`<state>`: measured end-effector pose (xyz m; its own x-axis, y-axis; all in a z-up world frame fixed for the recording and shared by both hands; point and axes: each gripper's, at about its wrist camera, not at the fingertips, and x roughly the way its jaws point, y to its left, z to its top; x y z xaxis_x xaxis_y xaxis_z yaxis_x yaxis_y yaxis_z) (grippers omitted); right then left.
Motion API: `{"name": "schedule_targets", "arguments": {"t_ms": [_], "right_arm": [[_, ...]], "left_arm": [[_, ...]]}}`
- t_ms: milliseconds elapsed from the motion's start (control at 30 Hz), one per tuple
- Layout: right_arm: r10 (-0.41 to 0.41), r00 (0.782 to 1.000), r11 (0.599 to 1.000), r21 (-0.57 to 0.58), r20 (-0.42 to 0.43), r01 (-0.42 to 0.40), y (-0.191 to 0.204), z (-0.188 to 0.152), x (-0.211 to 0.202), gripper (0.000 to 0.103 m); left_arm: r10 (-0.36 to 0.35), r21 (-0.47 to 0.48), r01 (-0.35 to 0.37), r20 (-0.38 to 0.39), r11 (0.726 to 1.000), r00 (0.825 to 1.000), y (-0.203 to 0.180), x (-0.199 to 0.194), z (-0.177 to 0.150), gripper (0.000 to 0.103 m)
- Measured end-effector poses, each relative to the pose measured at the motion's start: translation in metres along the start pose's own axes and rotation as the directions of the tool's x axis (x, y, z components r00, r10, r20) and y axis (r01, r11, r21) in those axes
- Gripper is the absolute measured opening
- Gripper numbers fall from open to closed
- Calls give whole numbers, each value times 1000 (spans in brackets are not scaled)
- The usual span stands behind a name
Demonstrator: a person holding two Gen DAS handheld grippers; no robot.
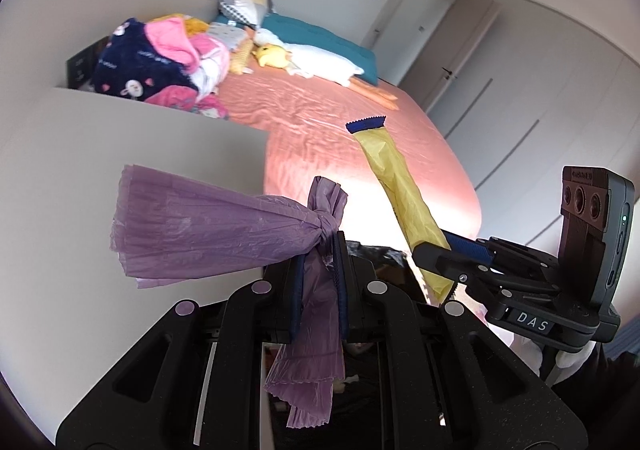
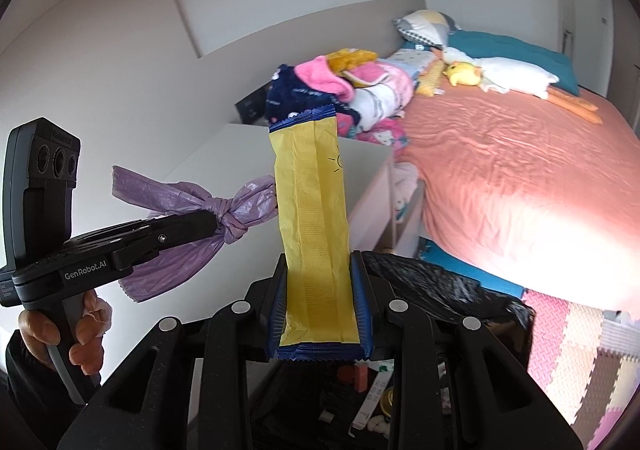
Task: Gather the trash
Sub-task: 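Lift the yellow bar and purple bag and carry them over the trash bag, then open both grippers to drop the bar and purple bag into the bag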
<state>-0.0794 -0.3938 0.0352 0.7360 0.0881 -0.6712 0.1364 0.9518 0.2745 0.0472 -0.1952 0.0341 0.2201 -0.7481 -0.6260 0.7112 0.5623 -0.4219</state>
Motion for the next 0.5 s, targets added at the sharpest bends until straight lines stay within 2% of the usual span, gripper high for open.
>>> {"name": "schedule_targets", "arguments": {"t_ms": [300,367,400,433,467,500], "right_arm": [[-53,998,997,64,27,51,-31,-11,-27,31],[-57,998,995,84,32,54,-38,-13,-33,31],[-53,998,994,93,35,49,-41,-14,-36,32],[-48,998,993,106,35,44,-44,-15,-40,45],[-48,998,993,114,40,44,-45,-15,-42,53],[-54,997,991,125,62,46,-49,-15,-47,65]], "left_arm": [[-46,67,49,-50,997,998,-29,19,1,13],[-82,80,89,-86,993,993,-33,25,0,14],[-98,87,107,-107,990,989,-35,27,-1,28],[-91,95,103,-120,990,989,-37,29,-2,74],[-53,102,67,-129,992,990,-40,31,-4,97],[-35,113,49,-121,992,992,-44,32,-5,97]]}}
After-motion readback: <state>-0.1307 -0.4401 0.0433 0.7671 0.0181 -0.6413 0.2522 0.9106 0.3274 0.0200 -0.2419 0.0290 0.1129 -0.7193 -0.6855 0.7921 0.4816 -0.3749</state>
